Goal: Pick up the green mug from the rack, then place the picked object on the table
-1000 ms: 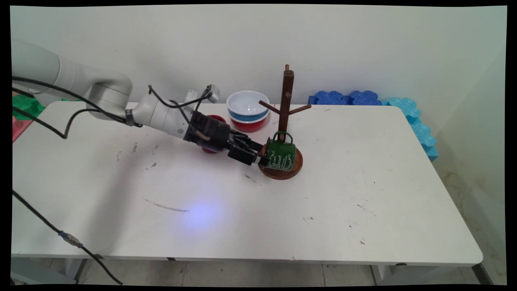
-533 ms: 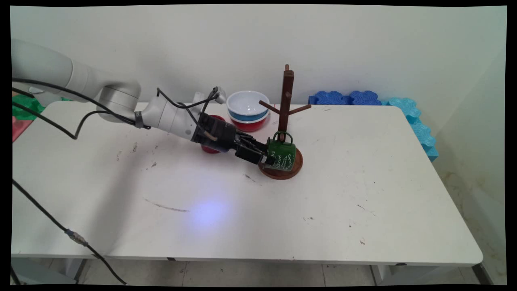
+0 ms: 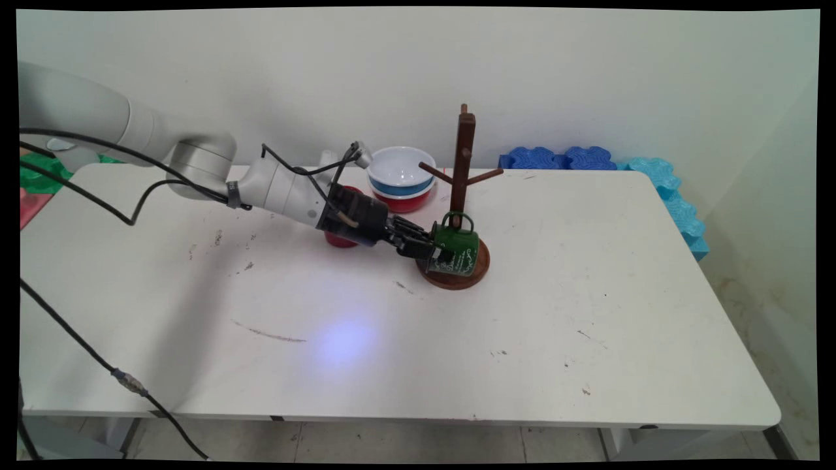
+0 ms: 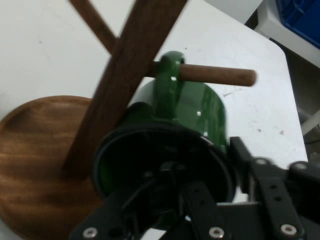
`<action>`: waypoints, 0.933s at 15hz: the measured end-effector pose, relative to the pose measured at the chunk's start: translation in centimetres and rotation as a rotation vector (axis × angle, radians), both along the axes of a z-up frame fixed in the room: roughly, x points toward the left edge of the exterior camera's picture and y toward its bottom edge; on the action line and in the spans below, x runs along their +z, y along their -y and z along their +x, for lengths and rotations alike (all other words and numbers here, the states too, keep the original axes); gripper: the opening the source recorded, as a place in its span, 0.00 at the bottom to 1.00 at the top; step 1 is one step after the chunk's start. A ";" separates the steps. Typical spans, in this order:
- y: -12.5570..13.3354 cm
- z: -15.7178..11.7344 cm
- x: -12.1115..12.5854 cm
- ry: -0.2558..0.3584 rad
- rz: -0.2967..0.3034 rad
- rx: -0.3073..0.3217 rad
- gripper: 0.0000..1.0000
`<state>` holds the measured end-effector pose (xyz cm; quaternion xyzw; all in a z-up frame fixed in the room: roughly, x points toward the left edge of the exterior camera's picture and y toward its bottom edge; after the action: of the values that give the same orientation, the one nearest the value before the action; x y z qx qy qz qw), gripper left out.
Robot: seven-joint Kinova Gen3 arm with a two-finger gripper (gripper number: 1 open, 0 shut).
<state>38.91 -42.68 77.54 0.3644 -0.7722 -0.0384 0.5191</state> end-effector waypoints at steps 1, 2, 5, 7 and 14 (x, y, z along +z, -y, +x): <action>0.1 0.0 -0.1 0.001 0.001 0.000 0.00; 0.1 -0.1 -0.2 0.002 0.003 0.000 0.00; 0.1 -0.2 -0.3 0.003 0.008 -0.003 0.00; 0.1 -0.3 -0.3 0.004 0.012 -0.006 0.00; -0.3 -0.7 -0.1 0.005 0.012 -0.031 0.00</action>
<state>38.26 -42.38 77.47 0.3555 -0.7789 -0.0501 0.5142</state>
